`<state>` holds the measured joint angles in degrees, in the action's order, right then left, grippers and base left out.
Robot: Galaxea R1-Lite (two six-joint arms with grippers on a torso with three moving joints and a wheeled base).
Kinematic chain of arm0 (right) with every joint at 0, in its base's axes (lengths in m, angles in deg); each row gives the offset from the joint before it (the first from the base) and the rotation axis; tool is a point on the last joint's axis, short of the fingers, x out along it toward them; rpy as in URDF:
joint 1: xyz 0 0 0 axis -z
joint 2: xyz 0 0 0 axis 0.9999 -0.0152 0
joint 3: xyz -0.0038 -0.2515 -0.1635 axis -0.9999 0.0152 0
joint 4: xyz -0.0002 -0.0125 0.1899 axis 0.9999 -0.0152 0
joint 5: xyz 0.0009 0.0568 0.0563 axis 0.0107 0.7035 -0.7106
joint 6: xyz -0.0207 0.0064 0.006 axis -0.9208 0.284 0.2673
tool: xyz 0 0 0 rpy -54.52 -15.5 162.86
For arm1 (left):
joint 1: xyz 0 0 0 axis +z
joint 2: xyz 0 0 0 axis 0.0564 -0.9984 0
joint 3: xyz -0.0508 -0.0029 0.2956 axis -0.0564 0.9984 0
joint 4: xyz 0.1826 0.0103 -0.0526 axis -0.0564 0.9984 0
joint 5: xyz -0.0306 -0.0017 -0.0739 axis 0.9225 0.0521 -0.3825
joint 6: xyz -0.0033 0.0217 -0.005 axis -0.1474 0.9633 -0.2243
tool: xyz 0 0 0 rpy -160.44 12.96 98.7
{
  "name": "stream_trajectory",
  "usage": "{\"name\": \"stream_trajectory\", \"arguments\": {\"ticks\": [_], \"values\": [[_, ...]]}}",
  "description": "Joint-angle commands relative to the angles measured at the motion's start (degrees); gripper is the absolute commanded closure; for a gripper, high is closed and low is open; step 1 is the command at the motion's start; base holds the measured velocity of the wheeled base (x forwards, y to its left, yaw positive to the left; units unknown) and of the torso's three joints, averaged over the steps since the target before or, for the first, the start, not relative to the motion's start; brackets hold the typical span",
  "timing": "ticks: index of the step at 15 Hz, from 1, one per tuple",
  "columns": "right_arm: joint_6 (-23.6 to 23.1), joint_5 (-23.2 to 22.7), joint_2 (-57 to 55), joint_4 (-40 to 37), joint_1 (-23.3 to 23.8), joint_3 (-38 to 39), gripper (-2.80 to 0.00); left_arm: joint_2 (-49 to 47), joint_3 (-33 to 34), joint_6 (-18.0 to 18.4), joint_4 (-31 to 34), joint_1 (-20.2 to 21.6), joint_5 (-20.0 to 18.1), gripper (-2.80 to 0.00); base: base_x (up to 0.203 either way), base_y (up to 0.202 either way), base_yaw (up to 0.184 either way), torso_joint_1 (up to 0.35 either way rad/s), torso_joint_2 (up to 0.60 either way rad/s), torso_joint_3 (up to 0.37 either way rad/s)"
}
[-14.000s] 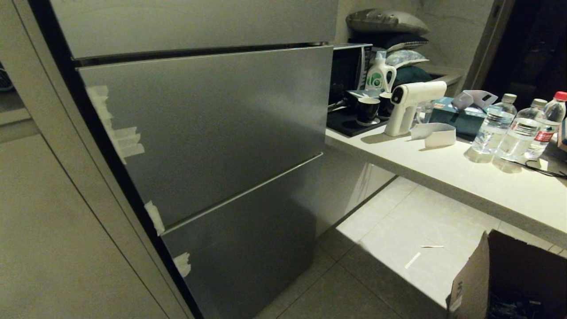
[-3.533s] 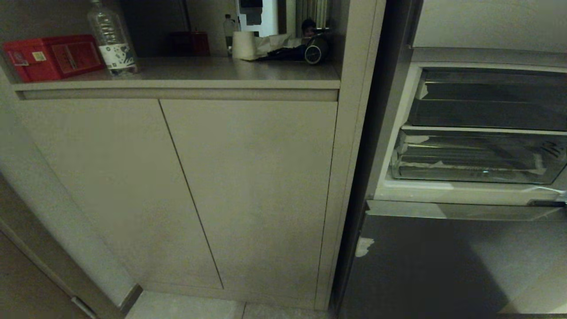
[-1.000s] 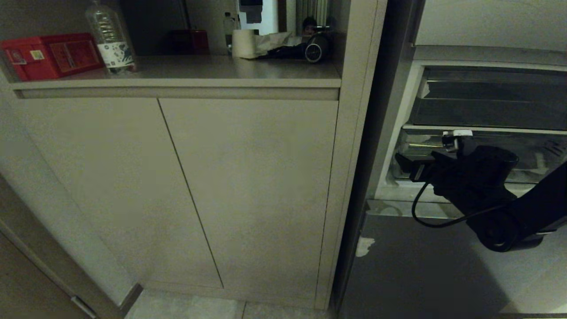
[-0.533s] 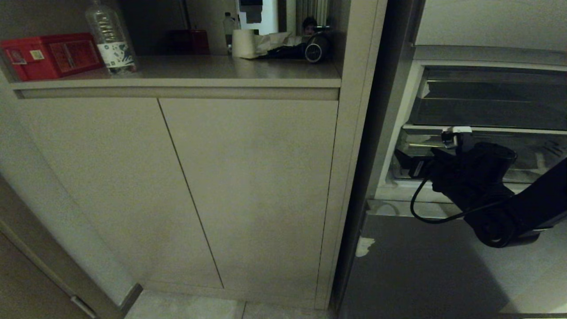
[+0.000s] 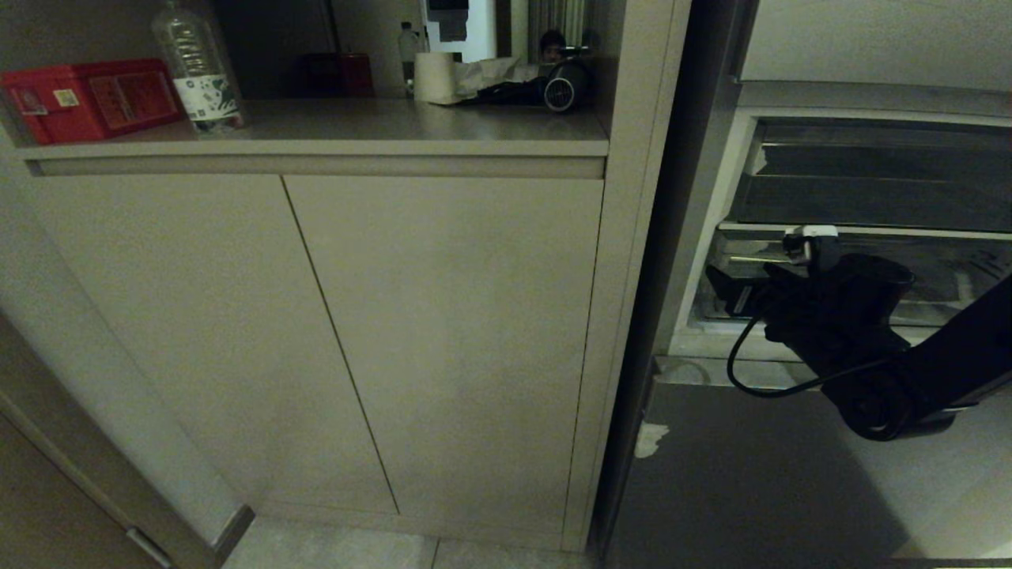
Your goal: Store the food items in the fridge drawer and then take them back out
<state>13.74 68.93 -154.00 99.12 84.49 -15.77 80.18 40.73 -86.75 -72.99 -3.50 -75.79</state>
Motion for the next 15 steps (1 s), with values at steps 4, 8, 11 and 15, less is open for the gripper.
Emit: {"name": "stream_trajectory", "arguments": {"ticks": [4, 8, 11, 15], "values": [[-0.1, 3.2, -0.4, 0.3, -4.3, -1.6, 0.0, 0.0, 0.0, 0.0, 0.0, 0.0, 0.0, 0.0, 0.0, 0.0, 0.0, 0.0, 0.0, 0.0], [-0.1, 3.8, -0.7, 0.2, -4.8, -2.3, 0.0, 0.0, 0.0, 0.0, 0.0, 0.0, 0.0, 0.0, 0.0, 0.0, 0.0, 0.0, 0.0, 0.0], [-0.1, 4.1, -0.7, 0.2, -4.9, -2.1, 0.0, 0.0, 0.0, 0.0, 0.0, 0.0, 0.0, 0.0, 0.0, 0.0, 0.0, 0.0, 0.0, 0.0], [-0.1, 4.4, 1.7, 0.3, -5.3, 1.3, 0.0, 0.0, 0.0, 0.0, 0.0, 0.0, 0.0, 0.0, 0.0, 0.0, 0.0, 0.0, 0.0, 0.0]]}}
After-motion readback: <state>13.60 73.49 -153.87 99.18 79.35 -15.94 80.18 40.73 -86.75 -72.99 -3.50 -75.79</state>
